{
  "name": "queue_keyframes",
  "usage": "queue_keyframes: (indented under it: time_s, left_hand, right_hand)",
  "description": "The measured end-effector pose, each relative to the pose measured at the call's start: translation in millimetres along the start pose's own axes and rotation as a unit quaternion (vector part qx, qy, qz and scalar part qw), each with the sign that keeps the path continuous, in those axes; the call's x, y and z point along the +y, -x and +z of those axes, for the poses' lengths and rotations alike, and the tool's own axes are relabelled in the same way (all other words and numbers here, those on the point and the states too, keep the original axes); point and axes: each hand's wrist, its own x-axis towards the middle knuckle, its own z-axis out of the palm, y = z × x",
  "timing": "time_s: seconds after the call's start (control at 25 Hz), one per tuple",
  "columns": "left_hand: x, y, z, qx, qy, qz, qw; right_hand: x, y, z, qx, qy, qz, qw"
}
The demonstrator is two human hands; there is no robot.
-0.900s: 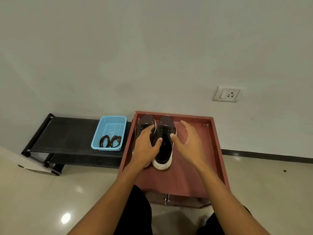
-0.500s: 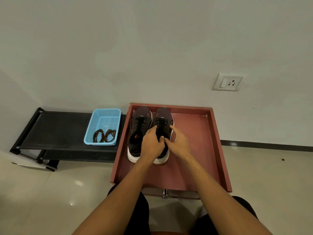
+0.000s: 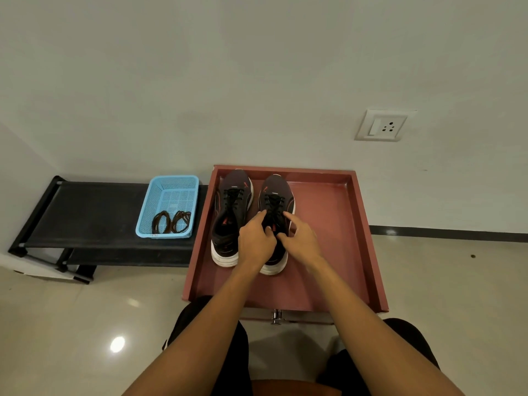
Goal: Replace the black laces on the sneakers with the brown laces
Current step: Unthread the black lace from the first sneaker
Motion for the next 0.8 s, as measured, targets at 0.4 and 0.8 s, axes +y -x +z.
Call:
queue_keyframes:
  time_s: [0.4, 0.8]
  left_hand:
    - [-8, 58, 10, -0.010, -0.021, 0.025, 0.999]
    - [-8, 71, 8, 0.023, 0.030, 0.039, 0.999]
  right_hand:
    - [33, 59, -11, 0.007, -0.005, 0.012, 1.000]
    - [38, 65, -8, 0.009, -0.008, -0.003, 1.000]
